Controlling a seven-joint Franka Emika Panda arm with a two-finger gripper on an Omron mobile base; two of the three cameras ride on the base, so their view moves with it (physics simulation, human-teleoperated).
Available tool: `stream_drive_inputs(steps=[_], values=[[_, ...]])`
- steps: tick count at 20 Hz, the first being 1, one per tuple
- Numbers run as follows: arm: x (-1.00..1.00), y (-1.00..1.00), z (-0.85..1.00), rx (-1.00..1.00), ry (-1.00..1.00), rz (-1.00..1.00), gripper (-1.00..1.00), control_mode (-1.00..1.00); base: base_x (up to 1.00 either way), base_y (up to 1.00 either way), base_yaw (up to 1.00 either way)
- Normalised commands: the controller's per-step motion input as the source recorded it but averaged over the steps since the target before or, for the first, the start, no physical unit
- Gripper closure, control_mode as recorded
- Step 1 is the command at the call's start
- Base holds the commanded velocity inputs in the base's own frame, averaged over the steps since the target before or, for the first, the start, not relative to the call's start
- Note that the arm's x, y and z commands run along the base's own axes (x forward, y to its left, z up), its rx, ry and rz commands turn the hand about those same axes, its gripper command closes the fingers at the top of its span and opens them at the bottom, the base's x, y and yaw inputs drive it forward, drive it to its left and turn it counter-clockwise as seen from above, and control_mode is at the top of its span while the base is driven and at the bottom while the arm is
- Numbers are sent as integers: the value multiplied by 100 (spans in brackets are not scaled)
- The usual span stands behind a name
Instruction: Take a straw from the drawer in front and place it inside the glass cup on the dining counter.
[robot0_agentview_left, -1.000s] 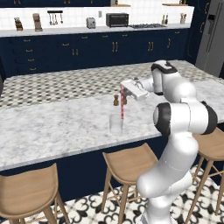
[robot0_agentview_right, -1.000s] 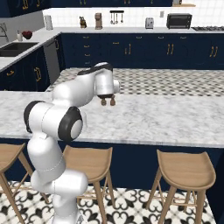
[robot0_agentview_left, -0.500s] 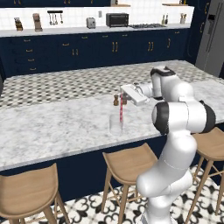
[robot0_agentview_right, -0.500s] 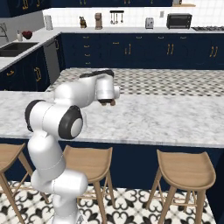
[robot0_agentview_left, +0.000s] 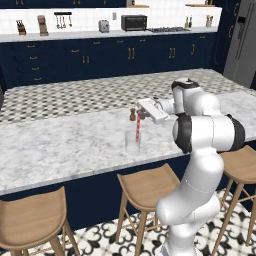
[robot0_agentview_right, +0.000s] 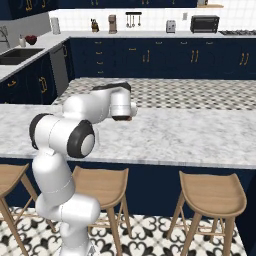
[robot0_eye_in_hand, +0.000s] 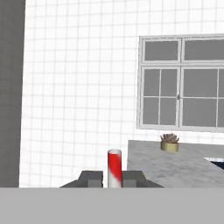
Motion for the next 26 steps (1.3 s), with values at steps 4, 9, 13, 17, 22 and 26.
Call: stream_drive_inputs(steps=[4,9,13,17,22,26], values=[[6,0,1,2,-5,0,100,-100,0,0,0],[8,-5,16,0,-7,0,100,-100,0,0,0],[8,-10,18,0,-7,0,100,-100,0,0,0],[10,-3,-14,0,-1,0,100,-100,0,0,0],[37,0,-31,0,0,0,100,-100,0,0,0],[36,0,-13,0,0,0,100,-100,0,0,0]])
